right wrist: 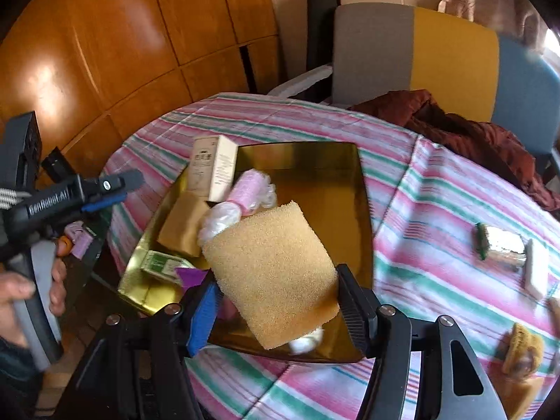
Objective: Organize objects
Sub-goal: 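Carry box and sponge into the gold tray and open both tools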
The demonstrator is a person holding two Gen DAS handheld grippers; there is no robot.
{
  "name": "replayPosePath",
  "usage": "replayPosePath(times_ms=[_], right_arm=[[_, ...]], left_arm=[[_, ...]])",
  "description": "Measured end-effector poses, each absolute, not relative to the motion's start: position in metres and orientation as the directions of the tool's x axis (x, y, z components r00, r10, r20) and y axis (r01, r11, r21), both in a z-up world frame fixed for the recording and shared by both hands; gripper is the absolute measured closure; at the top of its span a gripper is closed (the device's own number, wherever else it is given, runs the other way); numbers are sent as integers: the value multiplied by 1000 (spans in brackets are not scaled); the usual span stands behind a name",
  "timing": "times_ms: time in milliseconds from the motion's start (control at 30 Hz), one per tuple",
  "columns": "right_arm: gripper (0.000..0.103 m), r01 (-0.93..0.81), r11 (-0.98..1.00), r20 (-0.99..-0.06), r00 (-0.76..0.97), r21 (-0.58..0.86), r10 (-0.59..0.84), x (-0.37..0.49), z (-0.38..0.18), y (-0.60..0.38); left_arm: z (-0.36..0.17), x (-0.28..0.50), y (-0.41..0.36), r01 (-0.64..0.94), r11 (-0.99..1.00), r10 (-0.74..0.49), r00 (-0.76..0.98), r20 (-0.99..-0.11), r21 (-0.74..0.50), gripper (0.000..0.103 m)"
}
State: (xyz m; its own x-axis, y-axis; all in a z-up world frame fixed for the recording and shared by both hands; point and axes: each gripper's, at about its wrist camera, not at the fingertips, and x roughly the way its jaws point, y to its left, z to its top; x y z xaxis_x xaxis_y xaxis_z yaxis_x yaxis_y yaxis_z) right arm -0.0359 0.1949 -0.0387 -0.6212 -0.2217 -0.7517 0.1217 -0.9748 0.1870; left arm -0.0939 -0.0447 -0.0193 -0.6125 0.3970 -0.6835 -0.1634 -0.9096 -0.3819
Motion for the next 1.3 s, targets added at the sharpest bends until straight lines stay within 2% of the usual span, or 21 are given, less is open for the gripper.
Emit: replayPosePath(times_ms=[133, 267, 500, 600, 1000, 1300], right_arm=[[34, 151, -960, -757, -591, 236, -278, -37, -48, 183], [18, 152, -956, -770, -567, 250, -291, -35, -58, 178], [16, 100, -954, -766, -576, 282, -287, -24, -58, 196], [11, 67, -959, -763, -592, 274, -259, -17, -56, 204], [1, -7, -974, -754, -634, 228, -172, -1, -59, 214], [0, -16, -980, -746, -651, 198, -140, 5, -57, 214]], left_arm=[[-23, -86, -45, -166, -905, 407, -604, -686, -391, 35], [-26, -81, -42, -172, -903, 414, -591, -692, -394, 35], [-26, -74, -29, -194, -908, 411, -589, -695, -372, 35], [-26, -73, -24, -202, -913, 403, -583, -706, -354, 36], [-16, -55, 6, -278, -932, 359, -612, -705, -234, 36], [-15, -45, 17, -299, -940, 324, -626, -710, -166, 36]])
